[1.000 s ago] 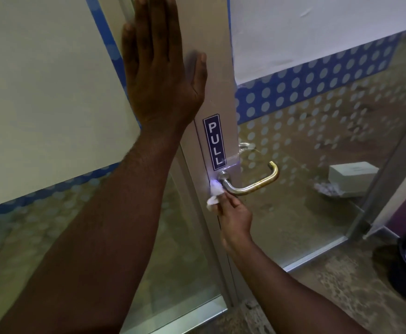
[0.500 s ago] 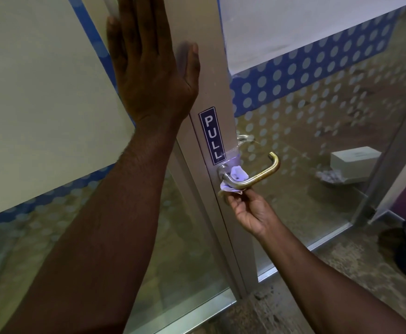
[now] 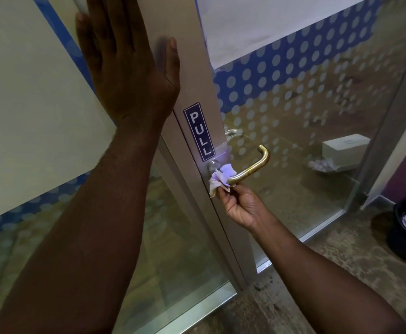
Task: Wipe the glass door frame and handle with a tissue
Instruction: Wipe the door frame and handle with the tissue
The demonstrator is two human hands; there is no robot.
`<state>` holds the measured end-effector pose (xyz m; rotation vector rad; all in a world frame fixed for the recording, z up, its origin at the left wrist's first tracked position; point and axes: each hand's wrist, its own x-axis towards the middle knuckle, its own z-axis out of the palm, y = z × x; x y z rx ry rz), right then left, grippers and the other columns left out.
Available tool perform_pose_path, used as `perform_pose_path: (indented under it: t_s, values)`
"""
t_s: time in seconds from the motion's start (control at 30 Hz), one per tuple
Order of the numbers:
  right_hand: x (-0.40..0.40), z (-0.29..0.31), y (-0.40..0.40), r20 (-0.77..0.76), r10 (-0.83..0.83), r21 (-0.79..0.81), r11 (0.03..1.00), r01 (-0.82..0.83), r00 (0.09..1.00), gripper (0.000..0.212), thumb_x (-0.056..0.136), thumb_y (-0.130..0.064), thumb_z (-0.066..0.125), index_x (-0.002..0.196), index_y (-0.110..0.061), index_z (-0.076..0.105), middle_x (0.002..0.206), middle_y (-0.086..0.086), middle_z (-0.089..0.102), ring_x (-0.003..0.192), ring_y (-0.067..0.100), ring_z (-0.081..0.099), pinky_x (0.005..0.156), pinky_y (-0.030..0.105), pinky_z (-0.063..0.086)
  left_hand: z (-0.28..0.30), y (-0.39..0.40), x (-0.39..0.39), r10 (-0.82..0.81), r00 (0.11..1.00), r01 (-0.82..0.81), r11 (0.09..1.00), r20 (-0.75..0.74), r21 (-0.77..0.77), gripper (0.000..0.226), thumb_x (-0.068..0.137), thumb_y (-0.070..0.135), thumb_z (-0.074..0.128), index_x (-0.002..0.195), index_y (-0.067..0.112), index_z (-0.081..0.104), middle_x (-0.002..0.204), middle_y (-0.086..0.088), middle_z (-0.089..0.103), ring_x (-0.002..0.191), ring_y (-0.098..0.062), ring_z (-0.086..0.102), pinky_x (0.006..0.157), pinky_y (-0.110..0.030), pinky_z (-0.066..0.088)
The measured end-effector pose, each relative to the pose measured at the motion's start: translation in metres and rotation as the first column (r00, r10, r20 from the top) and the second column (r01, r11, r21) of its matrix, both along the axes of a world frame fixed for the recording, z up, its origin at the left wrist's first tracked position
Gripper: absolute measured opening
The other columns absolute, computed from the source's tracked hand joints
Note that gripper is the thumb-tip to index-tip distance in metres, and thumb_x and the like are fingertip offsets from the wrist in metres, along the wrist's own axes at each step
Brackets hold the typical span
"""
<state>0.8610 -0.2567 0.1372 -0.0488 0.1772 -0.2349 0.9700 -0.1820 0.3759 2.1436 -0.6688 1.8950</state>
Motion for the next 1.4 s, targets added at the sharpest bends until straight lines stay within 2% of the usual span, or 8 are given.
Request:
perform_pose_path:
  t_s: [0.27,0.6,0.77,0.93,1.0,1.07,1.17,1.4]
  values:
    - [0.000,0.006,0.001,0.177,0.110,0.042,0.992,-0.119,0.978,0.088,0.048,0.023,0.078,0.118,-0.011,0.038,0.088,0.007,0.041,0.075,0.008,0.044,0.071,0.013,0.052,0.001,0.001,0.002,0.021,0.999,-0.019,0.999,-0.050,0.035,0.079,0.105,0.066,0.012,0.156,0.009,0.032,0.160,-0.017,0.032,0.149,-0.037,0.028,0.122,-0.046,0.015]
    - [-0.007,0.022,0.013,0.031,0.010,0.122,0.992,-0.014,0.999,0.062,0.033,0.032,0.074,0.090,0.012,0.063,0.085,0.021,0.060,0.068,0.027,0.065,0.069,0.021,0.055,0.002,0.001,0.000,-0.003,1.000,0.003,1.000,-0.022,0.012,0.075,0.106,0.063,0.019,0.155,0.009,0.034,0.159,-0.016,0.034,0.148,-0.035,0.031,0.122,-0.044,0.017]
    - [-0.035,0.016,-0.001,0.181,0.045,0.314,0.944,-0.101,0.982,0.065,0.051,0.035,0.054,0.104,-0.001,0.056,0.090,0.001,0.041,0.078,0.009,0.044,0.061,0.014,0.048,0.000,0.001,0.001,-0.007,0.999,0.007,1.000,0.038,-0.001,0.072,0.106,0.061,0.024,0.152,0.007,0.039,0.157,-0.017,0.039,0.146,-0.035,0.035,0.121,-0.041,0.018]
    - [-0.079,0.013,-0.012,-0.291,-0.122,-0.332,0.943,0.020,0.949,0.022,0.088,0.005,0.052,0.097,0.000,0.071,0.089,0.013,0.070,0.072,0.017,0.067,0.065,0.022,0.060,0.000,0.000,0.004,-0.006,0.997,0.007,1.000,0.080,-0.017,0.072,0.106,0.061,0.029,0.149,0.006,0.045,0.152,-0.019,0.045,0.142,-0.038,0.041,0.117,-0.037,0.018]
    - [-0.093,0.014,-0.005,-0.334,-0.274,-0.721,0.690,-0.057,0.902,0.024,0.088,-0.001,0.059,0.107,-0.008,0.073,0.089,0.005,0.073,0.074,0.016,0.066,0.063,0.022,0.056,-0.001,-0.001,0.005,-0.011,0.997,0.012,1.000,0.071,-0.025,0.072,0.106,0.061,0.030,0.149,0.006,0.044,0.153,-0.019,0.044,0.143,-0.037,0.040,0.118,-0.039,0.020]
    - [-0.097,0.018,0.002,-0.191,-0.602,-0.981,0.139,-0.134,0.775,0.030,0.090,-0.005,0.060,0.102,-0.028,0.074,0.085,-0.007,0.075,0.076,0.005,0.067,0.065,0.017,0.049,-0.001,-0.001,0.005,-0.010,0.996,0.012,1.000,0.084,-0.029,0.071,0.106,0.061,0.031,0.149,0.006,0.045,0.152,-0.019,0.045,0.142,-0.038,0.041,0.117,-0.039,0.021]
    - [-0.082,0.032,0.010,0.287,-0.705,-0.850,-0.500,-0.167,0.649,0.039,0.084,0.001,0.058,0.113,-0.022,0.070,0.106,0.002,0.069,0.094,0.016,0.064,0.076,0.026,0.050,-0.001,-0.001,0.004,-0.008,0.996,0.011,1.000,0.084,-0.026,0.072,0.106,0.062,0.030,0.149,0.006,0.045,0.152,-0.019,0.045,0.142,-0.038,0.041,0.117,-0.038,0.020]
    - [-0.032,0.040,0.034,0.194,-0.623,-0.262,-0.778,-0.571,0.758,0.046,0.093,-0.009,0.030,0.135,-0.005,0.049,0.136,0.018,0.053,0.130,0.031,0.046,0.117,0.039,0.022,0.001,0.001,-0.001,-0.015,1.000,0.015,1.000,0.016,0.010,0.072,0.106,0.061,0.024,0.155,0.009,0.034,0.160,-0.014,0.035,0.149,-0.033,0.031,0.122,-0.042,0.017]
